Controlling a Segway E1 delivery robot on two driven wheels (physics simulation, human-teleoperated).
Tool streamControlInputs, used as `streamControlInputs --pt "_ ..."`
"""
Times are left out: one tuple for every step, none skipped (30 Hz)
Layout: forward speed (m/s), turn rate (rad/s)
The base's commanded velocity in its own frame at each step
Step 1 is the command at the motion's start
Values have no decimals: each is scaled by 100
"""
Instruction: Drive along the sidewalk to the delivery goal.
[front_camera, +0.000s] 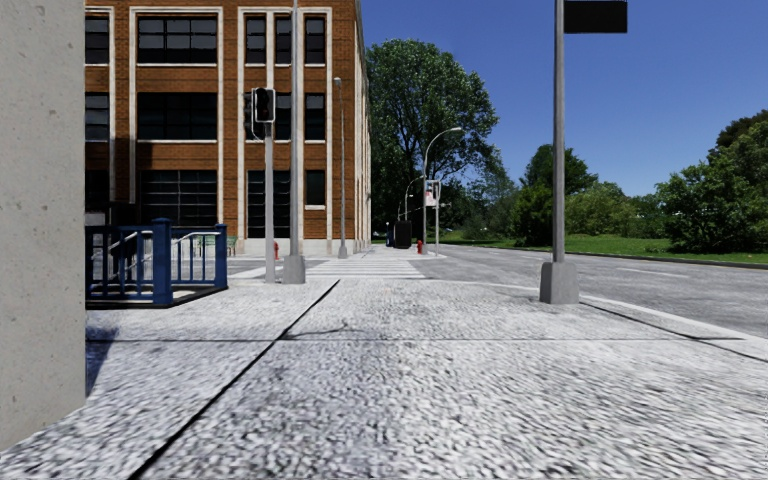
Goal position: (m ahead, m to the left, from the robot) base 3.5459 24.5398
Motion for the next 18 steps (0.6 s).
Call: streamControlInputs --pt "200 4" --pt "200 10" --pt "200 12" --pt "200 17" --pt "200 27" --pt "200 27" --pt "200 33" --pt "200 35" --pt "194 37" --pt "174 42" --pt "174 42" --pt "160 45" --pt "143 45" --pt "135 46" --pt "135 46" --pt "129 46" --pt "128 47" --pt "128 48"
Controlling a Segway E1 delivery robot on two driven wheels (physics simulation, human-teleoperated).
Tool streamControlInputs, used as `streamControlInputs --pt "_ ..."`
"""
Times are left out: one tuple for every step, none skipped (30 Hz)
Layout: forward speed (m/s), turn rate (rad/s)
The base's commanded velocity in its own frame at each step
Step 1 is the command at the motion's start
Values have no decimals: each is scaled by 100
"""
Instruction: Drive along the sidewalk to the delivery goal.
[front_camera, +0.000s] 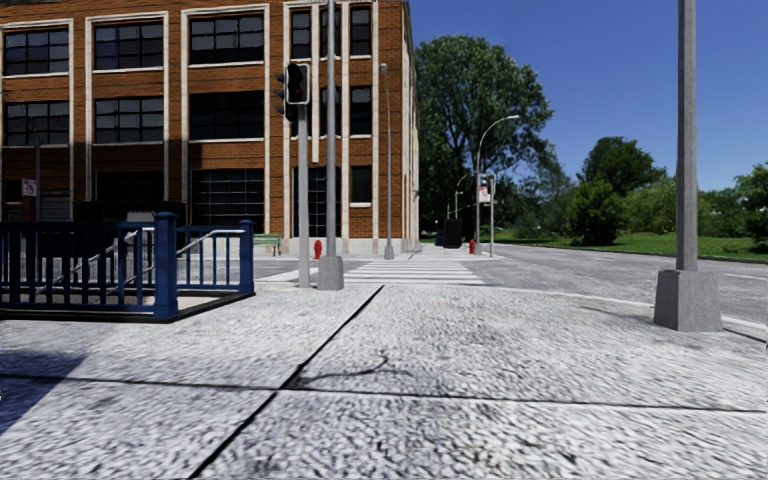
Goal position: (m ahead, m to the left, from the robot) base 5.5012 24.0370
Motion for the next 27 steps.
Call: streamControlInputs --pt "128 48" --pt "128 48" --pt "127 48" --pt "127 50" --pt "127 52" --pt "127 53" --pt "127 53" --pt "127 53" --pt "127 53" --pt "127 53" --pt "127 53" --pt "127 53" --pt "128 54" --pt "129 54" --pt "132 54" --pt "141 54" --pt "141 54" --pt "152 54" --pt "156 54" --pt "157 54" --pt "157 54" --pt "157 54" --pt "157 54" --pt "157 54" --pt "158 54" --pt "158 54" --pt "159 54"
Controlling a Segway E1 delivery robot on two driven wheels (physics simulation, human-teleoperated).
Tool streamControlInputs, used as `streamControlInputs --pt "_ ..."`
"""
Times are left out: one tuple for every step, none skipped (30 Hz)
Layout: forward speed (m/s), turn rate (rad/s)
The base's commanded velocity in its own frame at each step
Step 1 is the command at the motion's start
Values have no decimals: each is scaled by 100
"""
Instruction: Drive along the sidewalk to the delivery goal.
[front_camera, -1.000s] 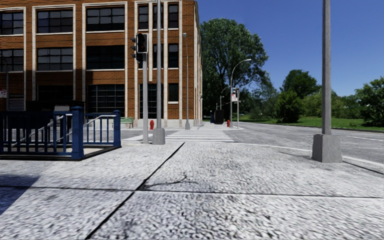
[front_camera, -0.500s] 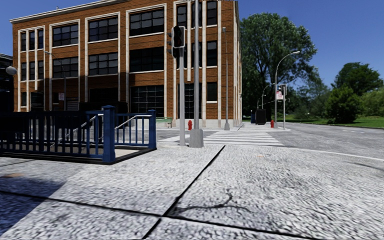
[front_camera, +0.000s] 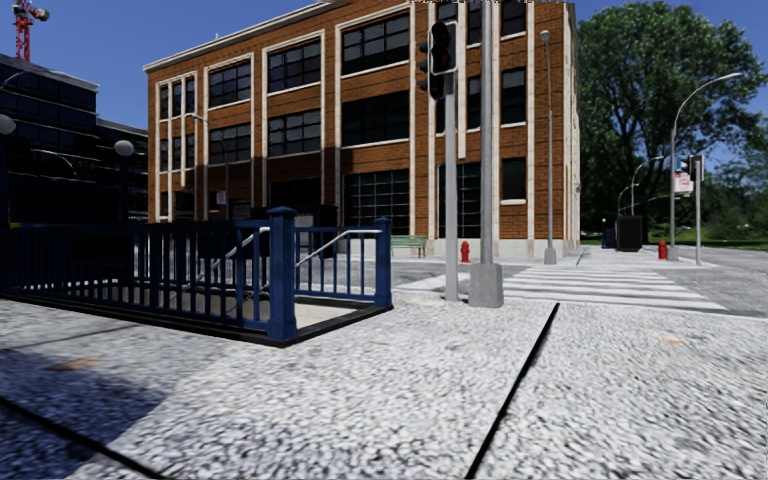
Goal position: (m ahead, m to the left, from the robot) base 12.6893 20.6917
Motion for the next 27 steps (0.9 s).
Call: streamControlInputs --pt "161 54" --pt "162 54" --pt "162 54" --pt "163 54" --pt "163 54" --pt "163 54" --pt "163 55" --pt "163 55" --pt "163 59" --pt "163 62" --pt "163 67" --pt "163 68" --pt "163 68" --pt "163 68" --pt "163 70" --pt "163 72" --pt "163 75" --pt "163 75" --pt "163 77" --pt "163 78" --pt "163 78" --pt "163 78" --pt "163 78" --pt "163 78" --pt "163 78" --pt "163 78" --pt "163 78"
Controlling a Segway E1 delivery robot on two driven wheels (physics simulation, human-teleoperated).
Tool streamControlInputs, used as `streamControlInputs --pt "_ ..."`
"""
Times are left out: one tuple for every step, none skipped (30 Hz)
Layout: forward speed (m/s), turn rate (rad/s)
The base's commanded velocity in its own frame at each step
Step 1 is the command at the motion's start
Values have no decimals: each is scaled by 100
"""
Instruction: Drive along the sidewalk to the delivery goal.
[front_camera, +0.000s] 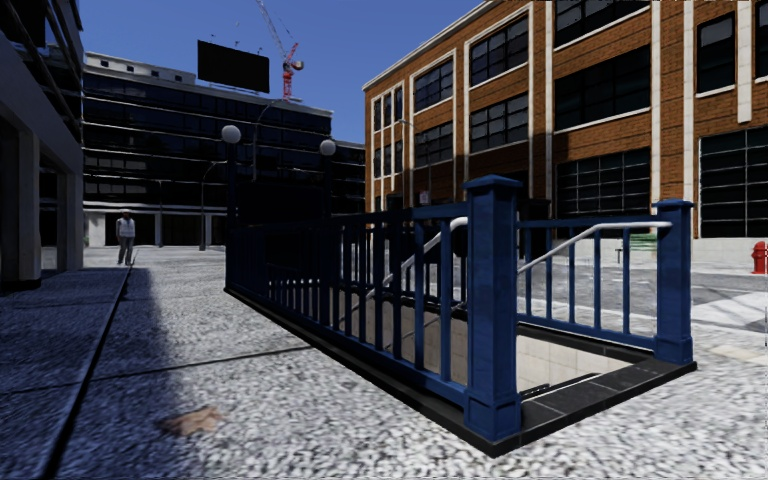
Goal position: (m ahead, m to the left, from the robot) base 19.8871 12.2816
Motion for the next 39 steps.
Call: streamControlInputs --pt "163 78" --pt "163 78" --pt "163 78" --pt "163 78" --pt "163 78" --pt "163 78" --pt "163 78" --pt "163 78" --pt "163 78" --pt "163 78" --pt "163 78" --pt "163 77" --pt "163 77" --pt "163 77" --pt "163 77" --pt "163 77" --pt "163 77" --pt "163 77" --pt "163 77" --pt "163 77" --pt "163 76" --pt "163 76" --pt "163 76" --pt "163 76" --pt "163 76" --pt "163 75" --pt "163 66" --pt "163 66" --pt "164 0" --pt "173 0" --pt "200 0" --pt "200 0" --pt "200 0" --pt "200 0" --pt "200 0" --pt "200 0" --pt "200 0" --pt "200 0" --pt "200 0"
